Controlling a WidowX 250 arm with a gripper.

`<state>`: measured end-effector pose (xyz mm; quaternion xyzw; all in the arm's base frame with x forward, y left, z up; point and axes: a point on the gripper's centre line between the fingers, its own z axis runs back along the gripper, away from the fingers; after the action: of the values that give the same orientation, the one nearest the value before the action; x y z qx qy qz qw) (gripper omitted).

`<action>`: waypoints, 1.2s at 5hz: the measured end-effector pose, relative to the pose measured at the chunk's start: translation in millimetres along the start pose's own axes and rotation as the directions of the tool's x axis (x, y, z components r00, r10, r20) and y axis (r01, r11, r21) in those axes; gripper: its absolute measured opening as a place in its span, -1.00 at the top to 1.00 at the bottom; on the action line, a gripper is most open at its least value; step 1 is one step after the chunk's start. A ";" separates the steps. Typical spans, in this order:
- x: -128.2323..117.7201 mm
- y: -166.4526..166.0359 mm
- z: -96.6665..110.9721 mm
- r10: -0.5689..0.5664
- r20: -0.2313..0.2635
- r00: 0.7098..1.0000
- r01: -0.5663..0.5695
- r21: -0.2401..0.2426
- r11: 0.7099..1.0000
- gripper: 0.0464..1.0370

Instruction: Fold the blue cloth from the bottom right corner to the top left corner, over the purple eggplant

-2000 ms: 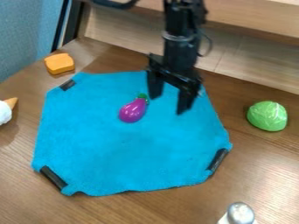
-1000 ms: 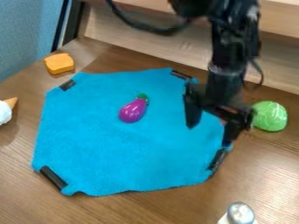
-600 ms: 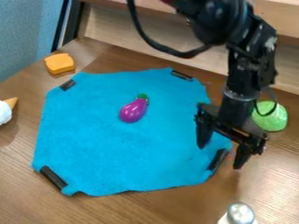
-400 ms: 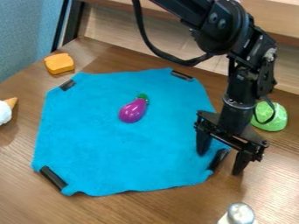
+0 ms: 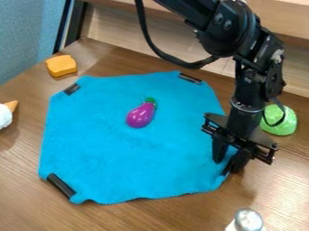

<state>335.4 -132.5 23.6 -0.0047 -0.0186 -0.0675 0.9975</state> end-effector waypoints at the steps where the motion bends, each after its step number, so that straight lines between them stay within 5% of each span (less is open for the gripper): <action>1: 1.2 -1.4 1.0 -0.022 -0.002 1.000 0.022 -0.031 0.999 0.75; 2: 0.0 -6.7 8.4 -0.100 -0.033 0.994 0.097 -0.083 0.992 0.94; 3: 7.5 6.8 39.9 -0.120 -0.010 0.993 0.119 -0.114 0.986 0.97; 6: 5.7 115.0 84.2 0.018 -0.006 1.000 -0.019 -0.078 0.997 0.98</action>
<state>353.4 -18.4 107.2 -0.0437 -0.0134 -0.0591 0.9972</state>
